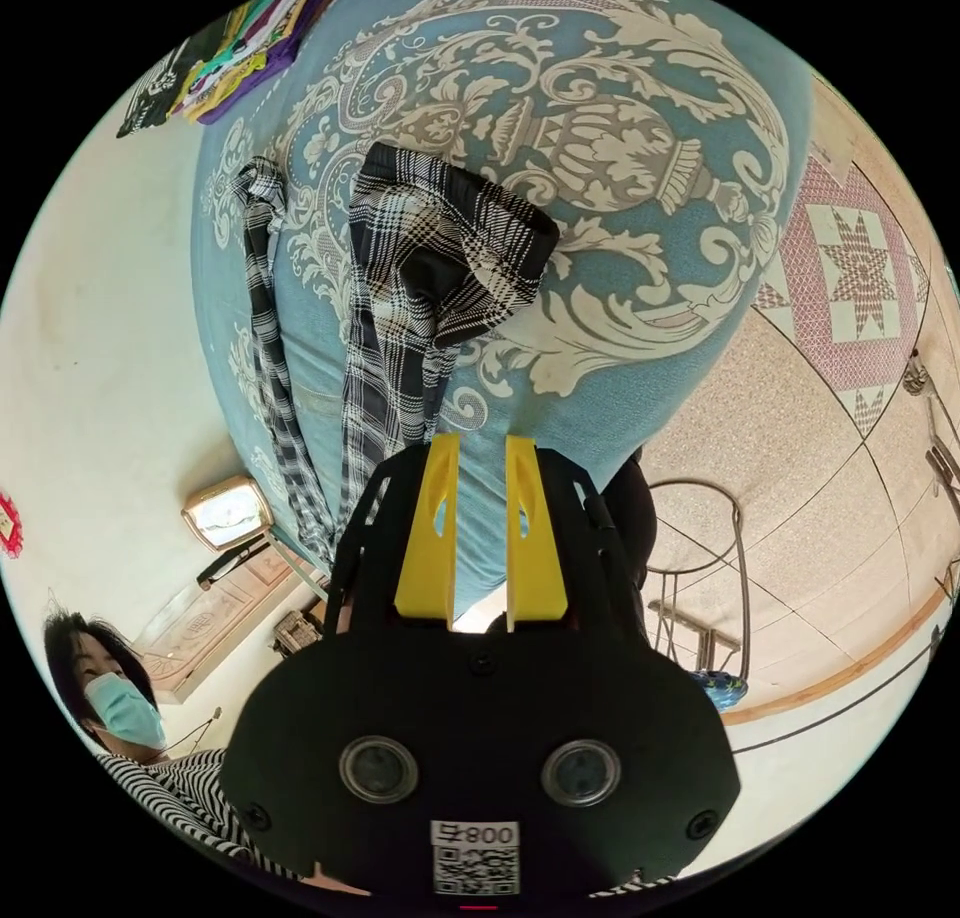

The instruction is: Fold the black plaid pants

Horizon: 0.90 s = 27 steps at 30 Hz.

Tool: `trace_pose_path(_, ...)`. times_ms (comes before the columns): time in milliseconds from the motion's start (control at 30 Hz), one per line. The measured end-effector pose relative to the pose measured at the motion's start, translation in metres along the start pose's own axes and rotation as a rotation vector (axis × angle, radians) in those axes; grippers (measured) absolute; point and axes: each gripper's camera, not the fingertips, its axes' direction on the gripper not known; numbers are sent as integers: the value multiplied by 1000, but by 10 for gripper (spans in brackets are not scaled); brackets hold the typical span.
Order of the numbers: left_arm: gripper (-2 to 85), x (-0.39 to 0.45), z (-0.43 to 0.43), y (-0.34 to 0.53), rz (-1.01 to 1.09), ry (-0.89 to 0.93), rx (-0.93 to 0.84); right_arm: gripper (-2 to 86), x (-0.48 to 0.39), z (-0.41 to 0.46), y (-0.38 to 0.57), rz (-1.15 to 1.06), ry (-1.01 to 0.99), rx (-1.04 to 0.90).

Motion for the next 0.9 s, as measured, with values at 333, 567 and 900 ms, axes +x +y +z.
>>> trace_pose_path(333,11,-12,11,26,44,5,14,80,33,35,-26,-154,-71,-3)
trace_pose_path(567,10,-17,19,40,118,20,11,80,68,56,-37,-201,-138,33)
trace_pose_path(900,9,-30,32,70,208,174,80,49,106,83,-57,-316,-137,148)
